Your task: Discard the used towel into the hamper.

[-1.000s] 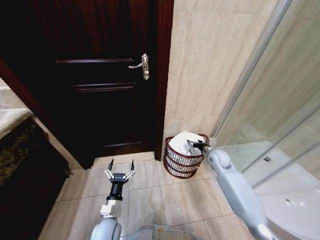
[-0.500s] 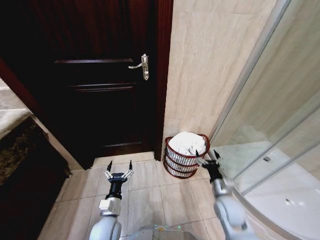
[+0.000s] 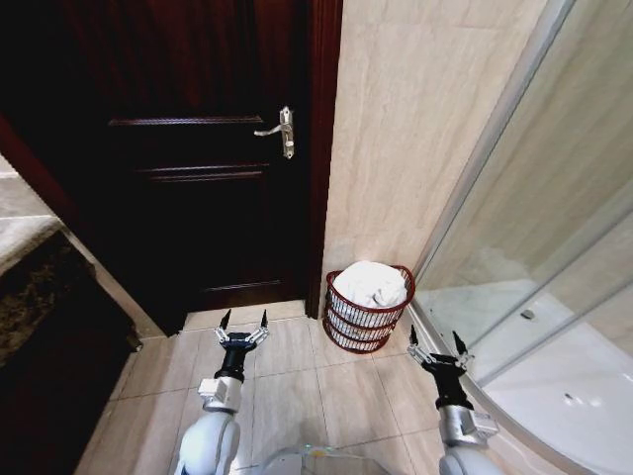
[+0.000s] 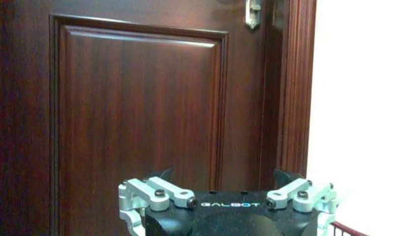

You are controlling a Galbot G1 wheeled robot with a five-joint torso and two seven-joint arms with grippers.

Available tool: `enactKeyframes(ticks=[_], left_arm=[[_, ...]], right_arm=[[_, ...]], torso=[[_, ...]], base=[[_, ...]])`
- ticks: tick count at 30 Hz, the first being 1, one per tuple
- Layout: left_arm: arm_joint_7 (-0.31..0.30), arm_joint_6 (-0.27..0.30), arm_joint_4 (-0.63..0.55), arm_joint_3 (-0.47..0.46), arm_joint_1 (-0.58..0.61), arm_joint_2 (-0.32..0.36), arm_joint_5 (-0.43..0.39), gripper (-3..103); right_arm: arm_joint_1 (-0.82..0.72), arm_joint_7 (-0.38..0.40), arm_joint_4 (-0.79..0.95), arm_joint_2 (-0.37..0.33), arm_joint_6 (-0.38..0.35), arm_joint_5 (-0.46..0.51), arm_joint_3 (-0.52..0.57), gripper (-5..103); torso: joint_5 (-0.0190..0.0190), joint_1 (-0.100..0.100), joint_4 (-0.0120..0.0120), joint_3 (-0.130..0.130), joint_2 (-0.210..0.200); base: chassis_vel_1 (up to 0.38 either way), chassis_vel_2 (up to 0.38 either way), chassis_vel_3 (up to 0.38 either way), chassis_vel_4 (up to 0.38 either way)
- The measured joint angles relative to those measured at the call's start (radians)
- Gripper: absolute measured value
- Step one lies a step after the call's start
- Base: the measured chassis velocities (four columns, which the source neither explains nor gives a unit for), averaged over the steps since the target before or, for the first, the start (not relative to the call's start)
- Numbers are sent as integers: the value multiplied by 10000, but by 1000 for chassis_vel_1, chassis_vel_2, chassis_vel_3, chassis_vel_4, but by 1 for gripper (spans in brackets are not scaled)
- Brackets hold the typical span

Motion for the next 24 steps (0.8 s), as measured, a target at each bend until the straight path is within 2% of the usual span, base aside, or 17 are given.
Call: enactKeyframes(ticks=[13,21,24], left_arm=[[-16,-551,109,-55,235,250,-118,100],[-284,-477,139,-17,212,341,-127,100],[-463,-407,136,-26,339,339,-123,100]], right_arm=[[-399,871,152,-283,500,-250,-716,100],[-545,879,330,-274,448,-332,-756,100],[-520,870,395,-482,194,-290,-746,100]], torso=[[-1,6,1,2,-1],[-1,6,0,2,-1],[0,2,-1,0,-1]], base=[[-83,93,88,-90],[-87,95,93,-76],[-20,12,19,-11]])
